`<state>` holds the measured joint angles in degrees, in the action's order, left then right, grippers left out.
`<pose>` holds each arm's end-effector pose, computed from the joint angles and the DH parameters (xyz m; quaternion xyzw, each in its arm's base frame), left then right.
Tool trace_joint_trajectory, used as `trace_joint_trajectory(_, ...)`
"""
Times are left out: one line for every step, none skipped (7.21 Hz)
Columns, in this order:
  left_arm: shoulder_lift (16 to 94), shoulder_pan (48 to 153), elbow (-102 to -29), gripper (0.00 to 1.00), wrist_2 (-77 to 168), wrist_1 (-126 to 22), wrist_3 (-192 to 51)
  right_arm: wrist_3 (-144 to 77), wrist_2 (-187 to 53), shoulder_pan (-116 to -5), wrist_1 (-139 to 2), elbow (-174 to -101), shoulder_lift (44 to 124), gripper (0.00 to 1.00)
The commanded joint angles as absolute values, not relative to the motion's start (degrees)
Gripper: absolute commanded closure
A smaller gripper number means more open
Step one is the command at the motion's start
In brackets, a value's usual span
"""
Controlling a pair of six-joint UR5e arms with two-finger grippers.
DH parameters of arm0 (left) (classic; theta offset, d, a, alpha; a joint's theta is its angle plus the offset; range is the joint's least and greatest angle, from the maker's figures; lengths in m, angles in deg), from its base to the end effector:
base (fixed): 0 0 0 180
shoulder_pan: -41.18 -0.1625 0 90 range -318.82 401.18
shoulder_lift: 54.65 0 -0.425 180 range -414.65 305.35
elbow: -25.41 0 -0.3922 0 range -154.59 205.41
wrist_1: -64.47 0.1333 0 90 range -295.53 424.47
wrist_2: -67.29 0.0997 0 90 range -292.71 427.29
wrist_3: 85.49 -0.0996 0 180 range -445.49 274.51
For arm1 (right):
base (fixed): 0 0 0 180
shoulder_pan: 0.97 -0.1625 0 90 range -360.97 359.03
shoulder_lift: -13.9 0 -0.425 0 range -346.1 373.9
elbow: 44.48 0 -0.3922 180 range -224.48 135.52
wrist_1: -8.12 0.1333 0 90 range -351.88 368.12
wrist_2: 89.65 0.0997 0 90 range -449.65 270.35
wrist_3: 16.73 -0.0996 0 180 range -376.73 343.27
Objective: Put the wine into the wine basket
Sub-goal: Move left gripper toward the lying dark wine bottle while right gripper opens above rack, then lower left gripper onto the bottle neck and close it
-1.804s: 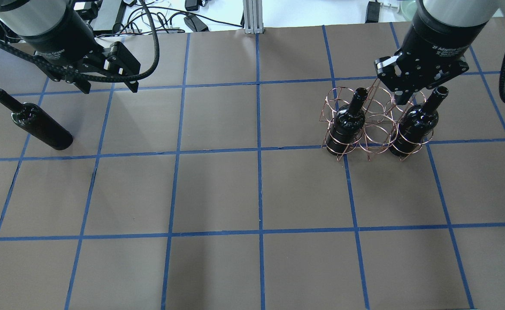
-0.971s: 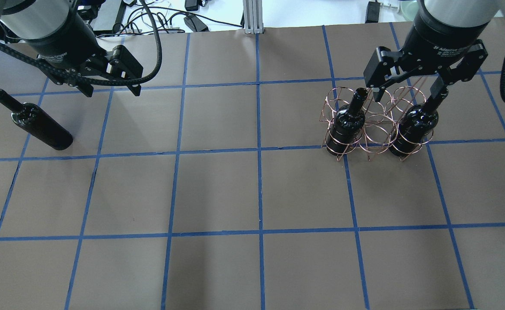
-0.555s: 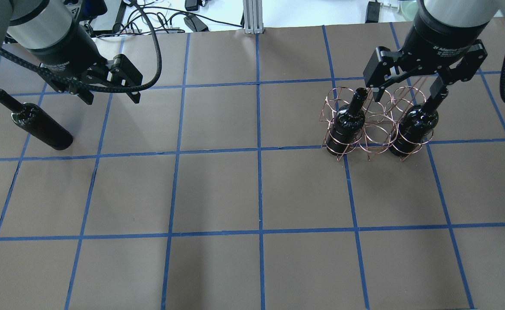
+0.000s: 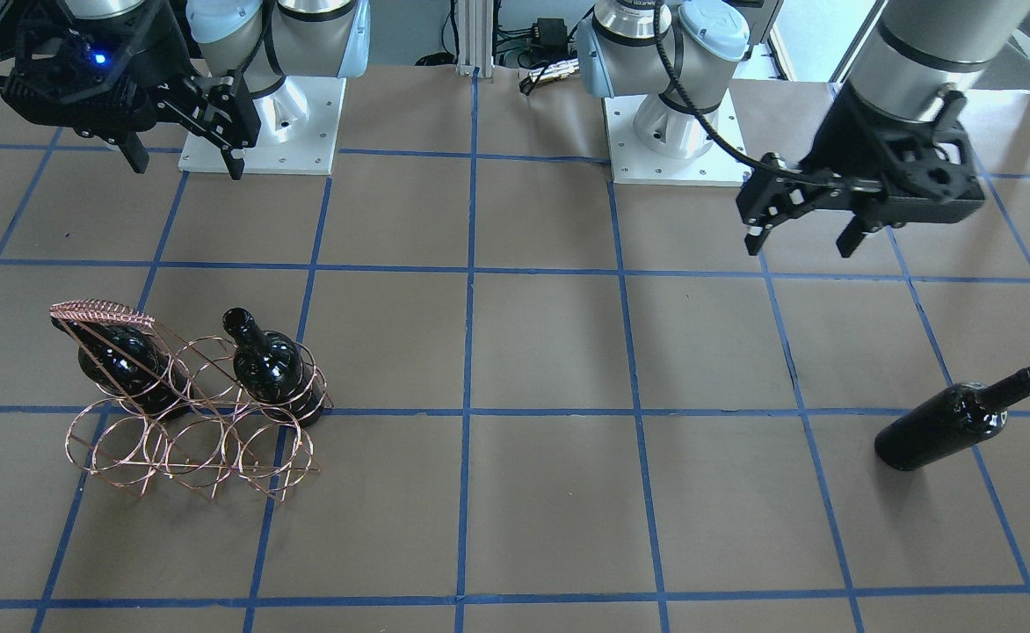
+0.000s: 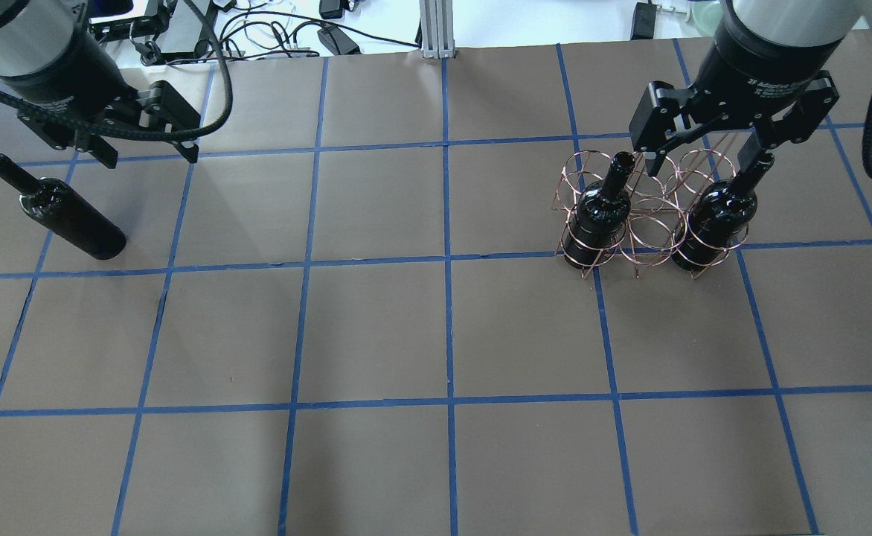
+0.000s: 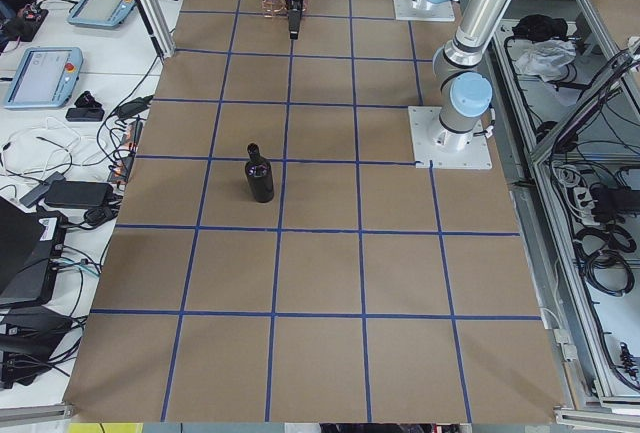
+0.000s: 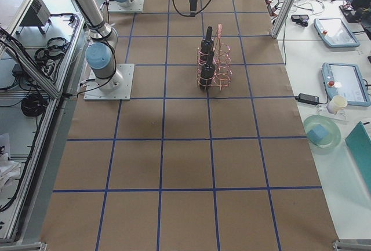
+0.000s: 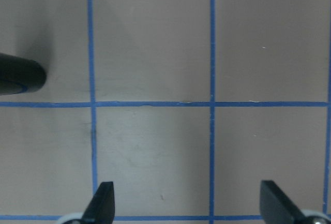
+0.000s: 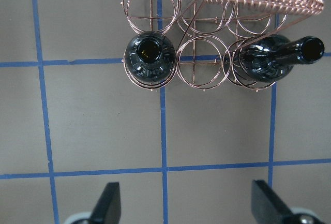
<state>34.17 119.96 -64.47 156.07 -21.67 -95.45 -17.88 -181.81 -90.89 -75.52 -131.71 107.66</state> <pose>-0.0372 -0.5086 0.5061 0.0105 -0.9989 0.0462 0.0022 0.1289 -0.4620 0.5320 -0.0108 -0.9998 0.0017 0.0188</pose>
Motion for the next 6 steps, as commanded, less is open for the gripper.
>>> trace_joint_trajectory(35.08,109.25,-63.8,0.0,156.33,-21.14,-103.92,-17.52,-181.59,-90.8,-75.38,-131.67,107.68,0.95)
trace_joint_trajectory(35.61,103.9,-63.71,0.0,156.41,-18.62,-108.04,-17.43,-181.59,-90.8,-75.73,-131.67,107.68,1.0)
trace_joint_trajectory(36.92,98.36,-63.8,0.0,156.41,-18.42,-113.82,-16.82,-181.59,-90.8,-75.9,-131.67,107.68,1.0)
trace_joint_trajectory(38.5,95.0,-63.71,0.0,156.41,-15.8,-116.93,-16.21,-181.59,-90.8,-76.34,-131.75,107.68,1.0)
trace_joint_trajectory(40.6,94.18,-63.62,0.0,155.89,-10.47,-117.65,-16.12,-181.67,-90.8,-76.35,-131.67,107.68,1.0)
trace_joint_trajectory(42.62,94.17,-63.54,0.0,155.62,-9.11,-117.66,-16.11,-181.85,-90.8,-76.35,-131.67,107.68,1.0)
